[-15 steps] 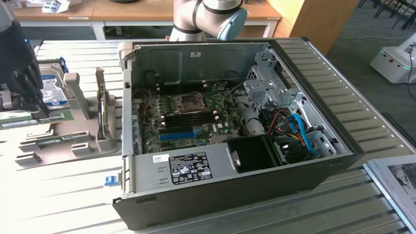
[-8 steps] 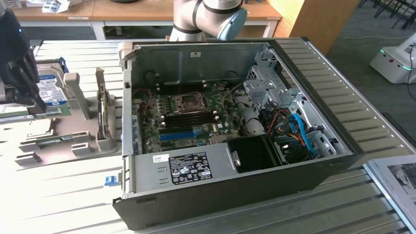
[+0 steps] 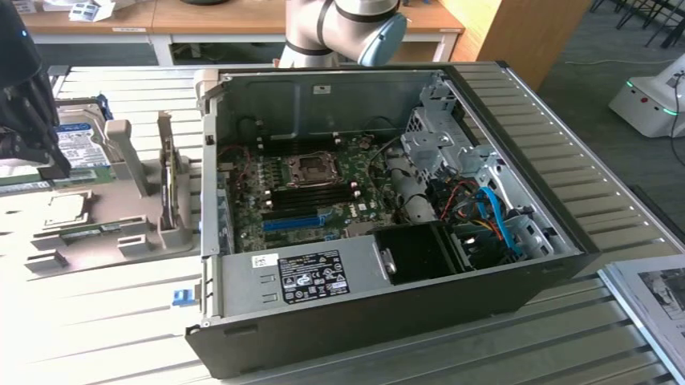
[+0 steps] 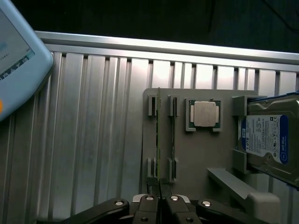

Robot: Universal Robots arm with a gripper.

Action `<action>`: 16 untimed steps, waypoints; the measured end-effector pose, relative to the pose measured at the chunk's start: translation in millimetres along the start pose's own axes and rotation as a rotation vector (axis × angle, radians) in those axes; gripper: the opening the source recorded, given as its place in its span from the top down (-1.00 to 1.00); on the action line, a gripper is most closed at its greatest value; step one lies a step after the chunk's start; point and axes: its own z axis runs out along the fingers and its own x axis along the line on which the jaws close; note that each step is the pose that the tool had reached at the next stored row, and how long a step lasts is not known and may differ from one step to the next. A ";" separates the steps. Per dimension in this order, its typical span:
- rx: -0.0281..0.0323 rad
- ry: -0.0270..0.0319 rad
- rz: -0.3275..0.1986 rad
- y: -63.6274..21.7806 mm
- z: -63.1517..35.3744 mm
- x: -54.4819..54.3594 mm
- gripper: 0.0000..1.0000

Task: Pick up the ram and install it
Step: 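Pick up the ram and move it above insertion slot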

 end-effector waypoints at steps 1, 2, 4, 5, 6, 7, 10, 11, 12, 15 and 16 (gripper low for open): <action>0.0000 0.0006 0.000 0.0 -1.6 0.0 0.76; 0.0000 0.0012 0.000 0.1 -3.0 -0.1 0.76; -0.0001 0.0026 0.000 0.1 -5.8 -0.1 0.76; -0.0001 0.0032 0.000 0.1 -7.1 -0.1 0.76; -0.0002 0.0040 0.000 0.1 -8.3 -0.1 0.76; -0.0002 0.0043 0.000 0.1 -9.4 -0.2 0.76; -0.0002 0.0045 0.000 0.2 -12.7 -0.2 0.76; -0.0002 0.0046 0.000 0.2 -14.1 -0.3 0.76; -0.0002 0.0047 0.000 0.3 -15.4 -0.3 0.76; -0.0002 0.0055 0.000 0.3 -18.9 -0.3 0.76; -0.0002 0.0058 0.000 0.3 -20.0 -0.3 0.76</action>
